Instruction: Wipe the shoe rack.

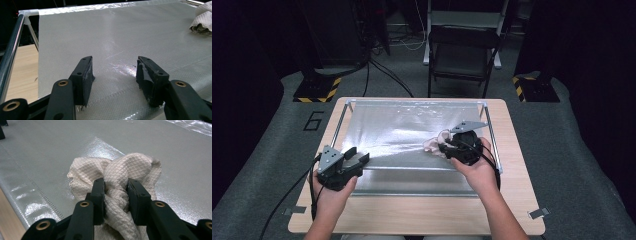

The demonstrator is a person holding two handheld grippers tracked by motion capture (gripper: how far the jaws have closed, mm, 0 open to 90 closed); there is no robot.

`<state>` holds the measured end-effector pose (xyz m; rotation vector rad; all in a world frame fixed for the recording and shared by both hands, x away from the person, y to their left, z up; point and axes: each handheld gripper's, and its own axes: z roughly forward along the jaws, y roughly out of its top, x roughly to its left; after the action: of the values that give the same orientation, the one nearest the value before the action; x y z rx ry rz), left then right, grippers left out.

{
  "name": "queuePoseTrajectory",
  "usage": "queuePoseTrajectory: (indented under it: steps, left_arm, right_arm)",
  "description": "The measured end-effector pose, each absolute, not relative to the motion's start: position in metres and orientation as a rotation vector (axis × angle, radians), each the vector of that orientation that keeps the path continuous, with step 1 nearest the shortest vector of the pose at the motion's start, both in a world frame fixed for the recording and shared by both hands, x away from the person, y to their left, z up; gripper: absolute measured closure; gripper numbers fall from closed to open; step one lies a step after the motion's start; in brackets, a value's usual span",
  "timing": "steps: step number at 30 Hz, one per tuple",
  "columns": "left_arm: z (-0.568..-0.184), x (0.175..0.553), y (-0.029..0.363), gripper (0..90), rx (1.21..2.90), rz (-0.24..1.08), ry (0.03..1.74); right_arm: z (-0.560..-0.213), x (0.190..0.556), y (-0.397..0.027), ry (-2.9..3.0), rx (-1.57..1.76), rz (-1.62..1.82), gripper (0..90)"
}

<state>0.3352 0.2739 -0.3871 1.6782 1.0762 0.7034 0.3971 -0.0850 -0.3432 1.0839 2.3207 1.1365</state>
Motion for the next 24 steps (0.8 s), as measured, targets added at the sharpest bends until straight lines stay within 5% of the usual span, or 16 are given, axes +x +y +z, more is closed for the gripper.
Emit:
queuePoseTrajectory:
  steps: [24]
  left_arm:
    - [-0.388, 0.339, 0.273, 47.0, 1.666, 0.707, 1.068]
  right_arm:
    - [-0.332, 0.370, -0.100, 2.315, 0.975, 1.336, 69.2]
